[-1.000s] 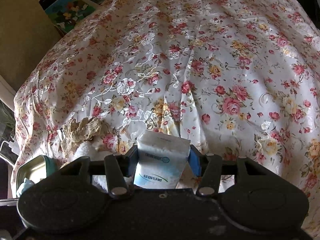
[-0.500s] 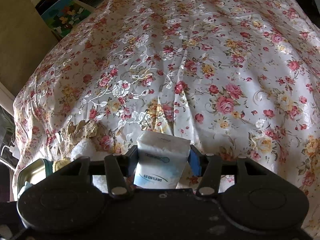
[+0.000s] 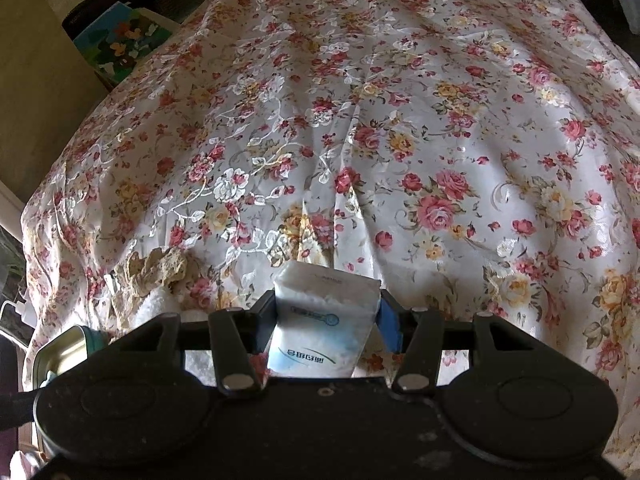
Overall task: Organize soft objects
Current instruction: 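Grasp the yellow sponge ball with the left tool while the right tool holds the tissue pack, then carry the yellow sponge into the gold tray and open the left tool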
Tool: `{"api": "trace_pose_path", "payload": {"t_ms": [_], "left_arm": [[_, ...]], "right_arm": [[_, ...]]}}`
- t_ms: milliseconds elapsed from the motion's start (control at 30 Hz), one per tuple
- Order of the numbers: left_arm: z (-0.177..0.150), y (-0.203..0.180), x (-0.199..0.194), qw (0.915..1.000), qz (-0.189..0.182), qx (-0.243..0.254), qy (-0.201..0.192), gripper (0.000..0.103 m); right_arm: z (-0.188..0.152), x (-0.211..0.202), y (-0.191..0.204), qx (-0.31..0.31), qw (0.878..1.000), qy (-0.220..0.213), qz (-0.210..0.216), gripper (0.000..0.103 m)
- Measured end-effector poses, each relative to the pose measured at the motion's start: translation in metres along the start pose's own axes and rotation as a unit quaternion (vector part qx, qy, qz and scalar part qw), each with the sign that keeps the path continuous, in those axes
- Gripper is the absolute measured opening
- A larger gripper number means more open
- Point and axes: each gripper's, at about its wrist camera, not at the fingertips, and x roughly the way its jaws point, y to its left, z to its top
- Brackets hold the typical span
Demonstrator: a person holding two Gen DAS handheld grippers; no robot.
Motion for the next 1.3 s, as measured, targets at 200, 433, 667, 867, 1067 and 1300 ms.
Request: {"api": "trace_pose_path", "payload": {"t_ms": [200, 433, 667, 867, 1067, 1300], "left_arm": [[-0.001, -0.001, 0.020, 0.9984, 0.046, 0.032, -0.003, 0.064], [-0.002, -0.007, 0.052, 0.9986, 0.036, 0.016, 0.036, 0.079], [-0.004, -0.018, 0.087, 0.9957, 0.060, 0.025, 0.066, 0.078], [0.002, -0.003, 0.091, 0.9950, 0.050, -0.023, 0.084, 0.043], [0.007, 0.012, 0.050, 0.9969, 0.034, -0.055, 0.044, 0.043], [0.010, 0.027, -0.016, 0.9975, 0.013, -0.070, -0.009, 0.043]], "right_arm": [[-0.005, -0.007, 0.008, -0.014, 1.000, -0.007, 0.001, 0.052], [-0.004, -0.002, 0.006, -0.008, 1.000, -0.001, 0.002, 0.052], [-0.003, 0.004, 0.001, -0.006, 1.000, 0.009, 0.012, 0.052], [-0.002, 0.005, -0.002, 0.001, 1.000, 0.011, 0.017, 0.052], [0.000, 0.001, -0.006, 0.013, 1.000, 0.004, 0.024, 0.052], [0.000, -0.002, -0.009, 0.022, 0.999, 0.000, 0.032, 0.052]]}}
